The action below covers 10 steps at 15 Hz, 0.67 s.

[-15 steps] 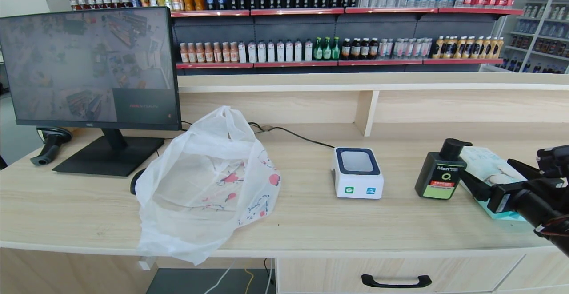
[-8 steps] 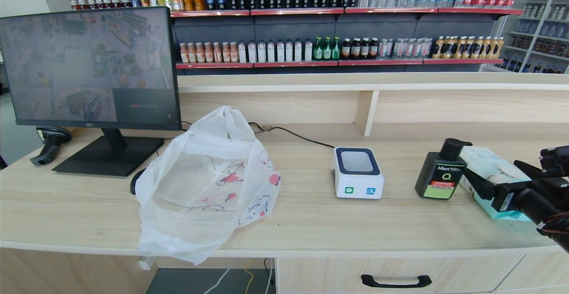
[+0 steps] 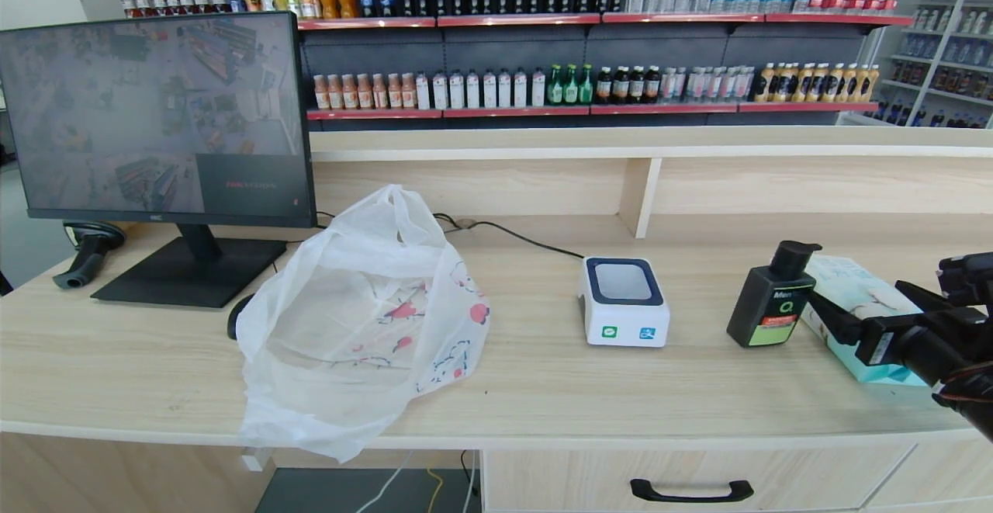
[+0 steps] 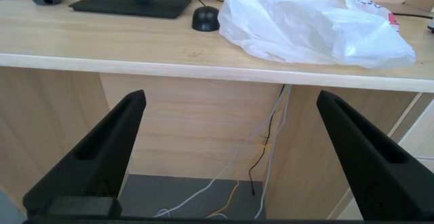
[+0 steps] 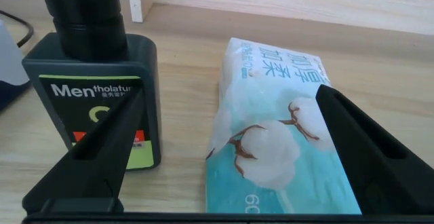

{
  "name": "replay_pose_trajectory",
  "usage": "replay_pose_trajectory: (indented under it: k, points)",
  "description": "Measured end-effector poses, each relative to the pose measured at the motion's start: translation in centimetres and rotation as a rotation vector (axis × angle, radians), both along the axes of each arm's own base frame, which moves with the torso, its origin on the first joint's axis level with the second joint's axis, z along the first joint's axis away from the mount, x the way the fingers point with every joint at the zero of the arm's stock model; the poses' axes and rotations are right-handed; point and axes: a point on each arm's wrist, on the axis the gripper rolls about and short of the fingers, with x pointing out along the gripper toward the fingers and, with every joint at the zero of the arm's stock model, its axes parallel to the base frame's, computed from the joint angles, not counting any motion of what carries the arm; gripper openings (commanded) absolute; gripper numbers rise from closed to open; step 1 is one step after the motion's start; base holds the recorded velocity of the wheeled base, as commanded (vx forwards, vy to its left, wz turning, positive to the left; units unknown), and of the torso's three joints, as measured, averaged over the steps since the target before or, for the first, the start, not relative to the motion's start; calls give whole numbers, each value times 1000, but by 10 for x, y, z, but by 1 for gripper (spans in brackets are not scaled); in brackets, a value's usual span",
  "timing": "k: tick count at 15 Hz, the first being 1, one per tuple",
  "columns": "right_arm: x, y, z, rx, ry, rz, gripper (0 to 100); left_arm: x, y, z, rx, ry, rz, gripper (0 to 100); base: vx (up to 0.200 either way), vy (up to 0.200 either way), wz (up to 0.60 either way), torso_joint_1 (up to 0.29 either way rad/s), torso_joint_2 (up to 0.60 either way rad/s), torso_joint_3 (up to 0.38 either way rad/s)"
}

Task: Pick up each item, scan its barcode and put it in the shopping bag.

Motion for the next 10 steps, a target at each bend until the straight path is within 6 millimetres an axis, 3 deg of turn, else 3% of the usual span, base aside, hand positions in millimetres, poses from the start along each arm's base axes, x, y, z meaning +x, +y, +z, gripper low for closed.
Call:
replay_pose_trajectory:
  k: [10]
  points:
    - [15, -4, -7, 3, 16, -3, 100, 0, 0, 0, 0, 0, 0, 100, 0, 0, 0, 0, 0, 0]
